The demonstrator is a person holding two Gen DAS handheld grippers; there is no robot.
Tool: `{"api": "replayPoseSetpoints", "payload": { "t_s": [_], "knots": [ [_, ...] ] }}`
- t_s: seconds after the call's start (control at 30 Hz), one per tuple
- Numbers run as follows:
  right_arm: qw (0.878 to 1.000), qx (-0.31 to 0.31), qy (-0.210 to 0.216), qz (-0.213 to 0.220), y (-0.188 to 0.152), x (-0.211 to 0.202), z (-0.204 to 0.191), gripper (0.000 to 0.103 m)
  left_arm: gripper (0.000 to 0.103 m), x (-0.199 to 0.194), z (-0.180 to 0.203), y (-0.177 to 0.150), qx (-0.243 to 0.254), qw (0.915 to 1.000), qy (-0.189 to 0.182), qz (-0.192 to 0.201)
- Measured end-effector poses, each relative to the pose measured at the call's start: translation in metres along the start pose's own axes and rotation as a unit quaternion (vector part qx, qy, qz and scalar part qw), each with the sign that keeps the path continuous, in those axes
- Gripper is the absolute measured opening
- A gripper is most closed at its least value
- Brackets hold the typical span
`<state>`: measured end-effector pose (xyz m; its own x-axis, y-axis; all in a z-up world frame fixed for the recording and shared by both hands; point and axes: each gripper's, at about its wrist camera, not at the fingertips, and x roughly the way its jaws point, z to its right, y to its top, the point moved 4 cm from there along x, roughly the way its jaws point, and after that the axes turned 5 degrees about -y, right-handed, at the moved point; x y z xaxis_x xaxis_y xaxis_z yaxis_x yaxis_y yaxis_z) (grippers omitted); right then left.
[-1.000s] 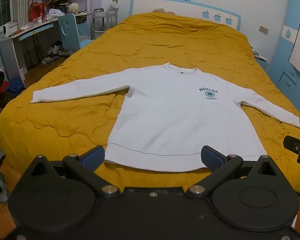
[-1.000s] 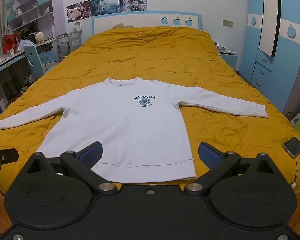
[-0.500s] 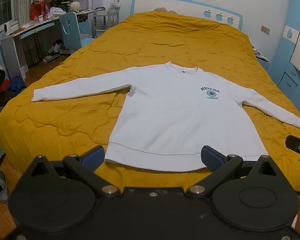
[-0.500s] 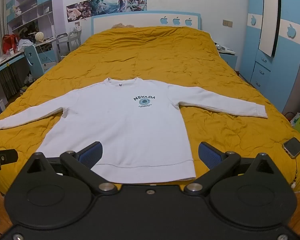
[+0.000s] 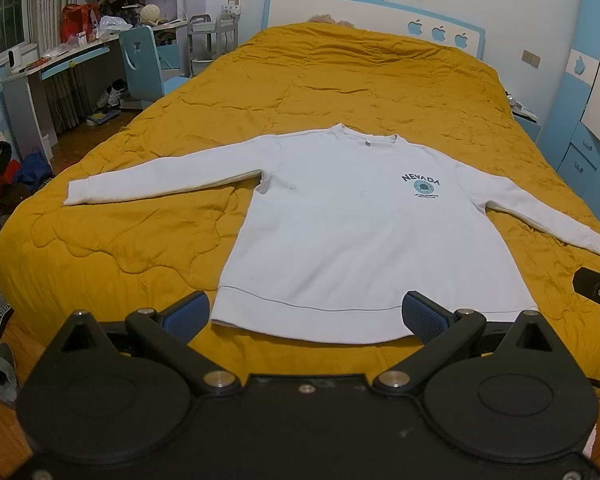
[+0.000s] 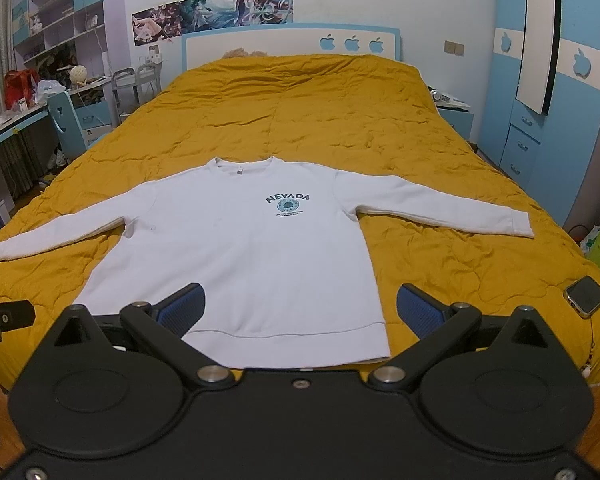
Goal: Fold small clothes
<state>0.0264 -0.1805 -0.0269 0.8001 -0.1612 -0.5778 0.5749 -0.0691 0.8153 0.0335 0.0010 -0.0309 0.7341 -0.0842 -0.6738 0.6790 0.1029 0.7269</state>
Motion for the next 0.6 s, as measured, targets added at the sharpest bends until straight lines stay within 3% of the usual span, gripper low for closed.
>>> {"api": "replayPoseSetpoints", "payload": {
  "t_s": [0.6],
  "knots": [
    [1.000, 0.000, -0.001, 0.000, 0.0039, -0.0031, 0.0027, 0.103, 0.103, -0.0006, -0.0010, 0.0010, 0.000, 1.0000, 0.002, -0.001]
  ]
}}
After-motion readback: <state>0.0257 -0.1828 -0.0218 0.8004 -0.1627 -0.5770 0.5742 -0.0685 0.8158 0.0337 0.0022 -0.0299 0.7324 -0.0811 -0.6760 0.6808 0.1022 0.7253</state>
